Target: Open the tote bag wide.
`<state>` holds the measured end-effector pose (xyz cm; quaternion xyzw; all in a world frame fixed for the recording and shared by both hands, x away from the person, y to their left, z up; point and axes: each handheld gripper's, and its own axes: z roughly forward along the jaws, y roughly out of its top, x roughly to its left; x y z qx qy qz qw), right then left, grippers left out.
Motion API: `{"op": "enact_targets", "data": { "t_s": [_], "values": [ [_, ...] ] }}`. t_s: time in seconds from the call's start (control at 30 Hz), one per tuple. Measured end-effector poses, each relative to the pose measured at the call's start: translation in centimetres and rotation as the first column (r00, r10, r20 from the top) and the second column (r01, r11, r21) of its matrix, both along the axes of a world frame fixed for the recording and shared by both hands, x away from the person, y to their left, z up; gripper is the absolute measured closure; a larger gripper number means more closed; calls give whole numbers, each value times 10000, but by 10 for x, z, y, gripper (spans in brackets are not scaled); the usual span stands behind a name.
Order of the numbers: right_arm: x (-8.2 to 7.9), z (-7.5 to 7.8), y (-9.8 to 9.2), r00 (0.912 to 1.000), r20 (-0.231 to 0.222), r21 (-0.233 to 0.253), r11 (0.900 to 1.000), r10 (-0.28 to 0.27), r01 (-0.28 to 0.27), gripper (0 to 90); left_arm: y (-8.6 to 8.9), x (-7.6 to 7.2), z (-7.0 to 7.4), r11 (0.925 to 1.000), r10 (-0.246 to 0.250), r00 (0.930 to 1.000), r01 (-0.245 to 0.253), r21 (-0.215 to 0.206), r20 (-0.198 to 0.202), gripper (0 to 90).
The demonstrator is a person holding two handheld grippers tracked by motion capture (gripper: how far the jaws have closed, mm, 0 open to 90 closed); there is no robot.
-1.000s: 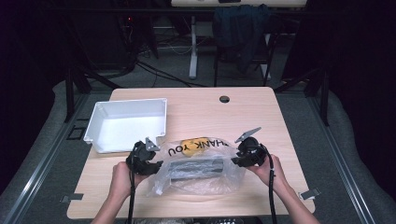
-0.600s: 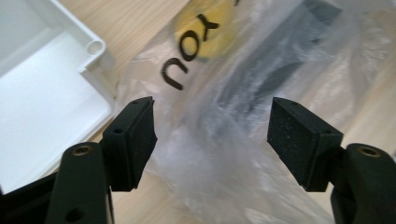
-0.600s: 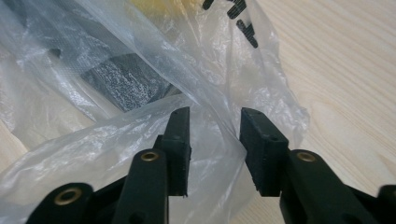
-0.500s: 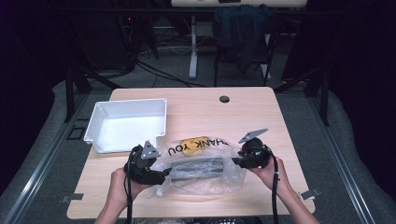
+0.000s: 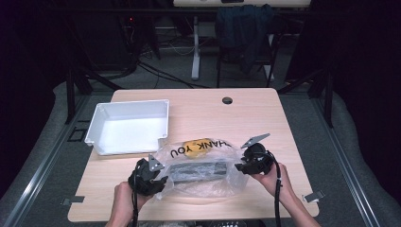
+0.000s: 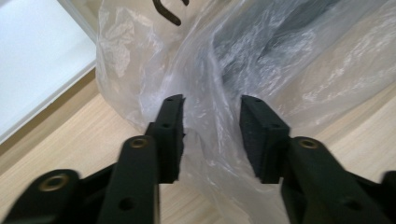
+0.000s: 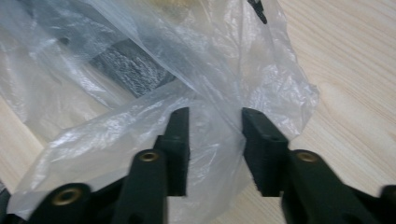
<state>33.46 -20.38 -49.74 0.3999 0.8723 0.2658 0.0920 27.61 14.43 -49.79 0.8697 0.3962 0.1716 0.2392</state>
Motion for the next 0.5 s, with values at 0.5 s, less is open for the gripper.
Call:
{"op": "enact_targets", "data": {
  "t_s": [0.5],
  "values": [
    [21, -17, 5, 9996, 180, -565, 9981, -231, 241, 887, 11, 53, -17, 9985, 415, 9982, -430, -339, -428, 845]
  ]
}}
